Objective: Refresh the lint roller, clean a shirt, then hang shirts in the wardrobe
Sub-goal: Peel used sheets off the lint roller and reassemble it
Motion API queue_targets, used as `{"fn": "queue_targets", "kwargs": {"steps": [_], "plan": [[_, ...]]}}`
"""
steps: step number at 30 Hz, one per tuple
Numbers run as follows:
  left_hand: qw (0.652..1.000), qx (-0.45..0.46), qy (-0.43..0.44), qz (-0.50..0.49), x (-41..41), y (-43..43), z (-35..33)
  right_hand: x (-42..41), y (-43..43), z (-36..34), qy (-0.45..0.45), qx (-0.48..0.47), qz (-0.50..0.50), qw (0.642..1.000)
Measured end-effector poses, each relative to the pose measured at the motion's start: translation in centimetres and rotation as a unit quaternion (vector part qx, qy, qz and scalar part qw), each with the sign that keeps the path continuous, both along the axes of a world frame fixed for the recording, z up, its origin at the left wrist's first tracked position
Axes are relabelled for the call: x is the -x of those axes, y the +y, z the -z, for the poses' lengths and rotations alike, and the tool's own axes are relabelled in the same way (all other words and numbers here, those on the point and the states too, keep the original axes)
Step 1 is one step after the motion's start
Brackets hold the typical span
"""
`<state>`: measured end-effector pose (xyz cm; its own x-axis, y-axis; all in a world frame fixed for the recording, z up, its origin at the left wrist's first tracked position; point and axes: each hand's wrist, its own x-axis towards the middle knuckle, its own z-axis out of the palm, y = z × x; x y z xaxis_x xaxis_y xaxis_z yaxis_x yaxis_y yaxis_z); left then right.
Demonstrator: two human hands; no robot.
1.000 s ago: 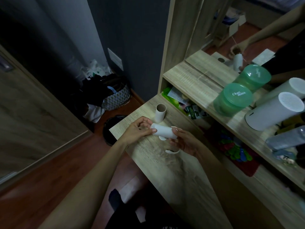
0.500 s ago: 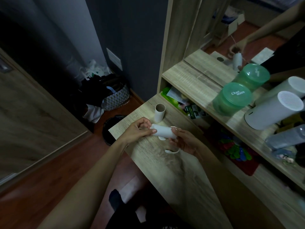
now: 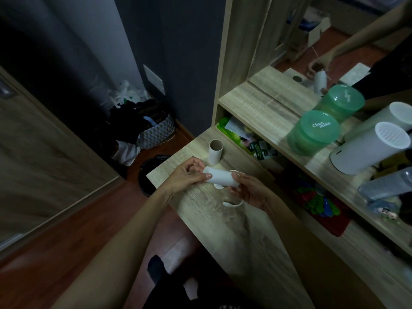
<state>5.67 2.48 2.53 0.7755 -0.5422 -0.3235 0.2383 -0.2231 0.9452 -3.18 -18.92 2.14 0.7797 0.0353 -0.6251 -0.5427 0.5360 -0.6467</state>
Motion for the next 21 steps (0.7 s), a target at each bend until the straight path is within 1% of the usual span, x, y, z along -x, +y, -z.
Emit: {"fn": "queue_targets", "kwargs": {"steps": [6, 11, 21], "plan": [[1.000, -0.008, 0.009, 0.023, -0.09, 0.09, -0.38, 0.05, 0.13, 0.11, -0.001, 0.005, 0.004, 1.000], [0.996, -0.043, -0.027, 0.067, -0.28, 0.43, -0.17, 0.33, 0.01, 0.21, -0.002, 0.016, -0.008, 1.000], [0.998, -0.037, -0.013, 0.054, -0.13, 0.21, 0.02, 0.24, -0.26, 0.50, 0.000, 0.014, -0.020, 1.000]]}}
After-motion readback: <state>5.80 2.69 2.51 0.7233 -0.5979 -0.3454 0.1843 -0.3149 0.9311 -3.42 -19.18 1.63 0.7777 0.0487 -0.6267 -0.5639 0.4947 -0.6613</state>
